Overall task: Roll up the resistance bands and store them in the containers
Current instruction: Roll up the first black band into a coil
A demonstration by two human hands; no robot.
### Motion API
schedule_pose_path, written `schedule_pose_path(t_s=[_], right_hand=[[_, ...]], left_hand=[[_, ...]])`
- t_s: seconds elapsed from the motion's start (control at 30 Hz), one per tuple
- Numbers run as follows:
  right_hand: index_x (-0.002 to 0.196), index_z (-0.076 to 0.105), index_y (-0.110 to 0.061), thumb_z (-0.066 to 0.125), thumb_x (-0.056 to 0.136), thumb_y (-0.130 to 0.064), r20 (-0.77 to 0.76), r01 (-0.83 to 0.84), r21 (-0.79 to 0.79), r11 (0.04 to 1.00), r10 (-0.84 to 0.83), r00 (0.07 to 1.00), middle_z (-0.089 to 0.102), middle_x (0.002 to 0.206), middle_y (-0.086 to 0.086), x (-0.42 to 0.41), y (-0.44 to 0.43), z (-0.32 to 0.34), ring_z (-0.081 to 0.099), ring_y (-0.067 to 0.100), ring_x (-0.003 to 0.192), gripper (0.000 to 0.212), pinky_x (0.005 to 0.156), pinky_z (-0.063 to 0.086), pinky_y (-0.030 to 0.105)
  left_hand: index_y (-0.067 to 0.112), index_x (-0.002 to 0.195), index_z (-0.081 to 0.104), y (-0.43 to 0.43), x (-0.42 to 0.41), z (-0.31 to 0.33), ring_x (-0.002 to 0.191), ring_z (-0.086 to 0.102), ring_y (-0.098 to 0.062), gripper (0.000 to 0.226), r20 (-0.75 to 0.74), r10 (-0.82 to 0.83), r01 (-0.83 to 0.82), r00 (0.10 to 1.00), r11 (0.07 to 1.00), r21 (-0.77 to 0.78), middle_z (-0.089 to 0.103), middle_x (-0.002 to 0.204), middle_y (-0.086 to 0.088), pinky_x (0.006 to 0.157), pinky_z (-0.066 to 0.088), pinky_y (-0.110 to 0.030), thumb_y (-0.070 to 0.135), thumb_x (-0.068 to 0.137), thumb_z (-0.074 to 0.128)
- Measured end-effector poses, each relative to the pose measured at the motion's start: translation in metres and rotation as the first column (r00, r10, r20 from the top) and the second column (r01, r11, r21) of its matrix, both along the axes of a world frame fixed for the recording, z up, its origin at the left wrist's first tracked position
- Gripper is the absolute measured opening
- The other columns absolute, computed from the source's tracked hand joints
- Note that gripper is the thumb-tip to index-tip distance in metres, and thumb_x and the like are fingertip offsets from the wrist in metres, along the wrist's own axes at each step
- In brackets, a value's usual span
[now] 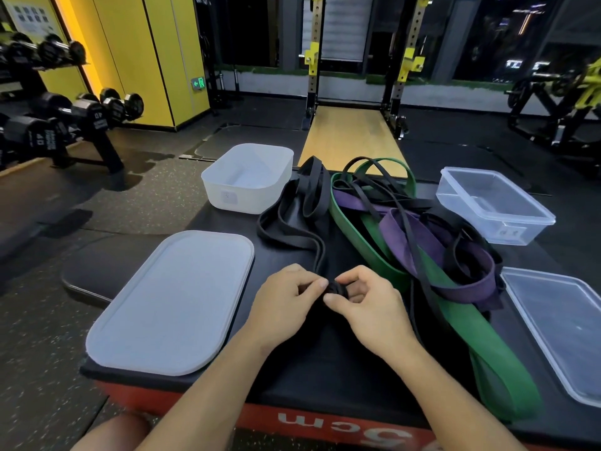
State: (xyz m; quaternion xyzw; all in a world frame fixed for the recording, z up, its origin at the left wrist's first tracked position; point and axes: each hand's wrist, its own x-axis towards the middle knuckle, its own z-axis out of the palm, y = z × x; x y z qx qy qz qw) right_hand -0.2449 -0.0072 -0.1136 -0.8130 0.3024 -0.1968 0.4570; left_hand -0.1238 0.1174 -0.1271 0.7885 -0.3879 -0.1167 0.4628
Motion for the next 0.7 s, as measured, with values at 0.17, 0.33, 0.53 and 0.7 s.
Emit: schedule_pose_path(t_s=[0.17, 0.33, 0.53, 0.7], right_hand=[[0.100, 0.073, -0.029, 0.090, 0.076, -0.030, -0.046, -0.162, 0.156, 0.974, 0.170, 0.984, 0.078, 0.089, -0.001, -0.011, -0.008, 0.001, 0.075, 0.016, 0.084, 0.030, 0.090, 0.060, 0.044], [0.093, 0.073, -0.030, 0.092, 0.074, -0.033, -0.090, -0.191, 0.130, 0.973, 0.203, 0.975, 0.076, 0.084, 0.001, -0.010, -0.010, 0.005, 0.074, 0.020, 0.080, 0.027, 0.087, 0.059, 0.047], [0.092, 0.072, -0.049, 0.090, 0.073, -0.046, -0.146, -0.181, -0.161, 0.970, 0.158, 0.977, 0.059, 0.104, -0.013, -0.021, -0.007, 0.002, 0.055, 0.003, 0.086, 0.026, 0.082, 0.045, 0.024], [0.116, 0.077, -0.038, 0.078, 0.071, -0.066, -0.263, -0.226, -0.386, 0.894, 0.128, 0.956, 0.044, 0.102, -0.015, -0.028, -0.022, 0.003, 0.047, 0.008, 0.102, 0.053, 0.095, 0.040, 0.032]], left_hand=[[0.031, 0.084, 0.079, 0.010, 0.004, 0.001, 0.066, 0.056, -0.006, 0.010, -0.144, -0.096, 0.076, 0.985, 0.987, -0.138, 0.069, 0.073, 0.007, 0.068, 0.046, -0.023, 0.025, 0.092, 0.078], [0.035, 0.083, 0.081, 0.011, 0.004, 0.004, 0.072, 0.061, -0.003, 0.011, -0.079, -0.079, 0.072, 0.994, 0.994, -0.081, 0.065, 0.076, 0.010, 0.072, 0.044, -0.016, 0.028, 0.091, 0.078], [0.037, 0.088, 0.082, 0.009, -0.001, 0.003, 0.077, 0.060, -0.007, 0.010, -0.031, -0.097, 0.096, 0.995, 0.994, -0.043, 0.060, 0.082, 0.003, 0.078, 0.049, -0.030, 0.031, 0.093, 0.075], [0.038, 0.091, 0.081, -0.005, -0.003, 0.005, 0.079, 0.060, -0.007, 0.007, 0.011, -0.103, 0.102, 0.995, 0.994, 0.023, 0.058, 0.083, 0.009, 0.081, 0.054, -0.039, 0.036, 0.093, 0.075]])
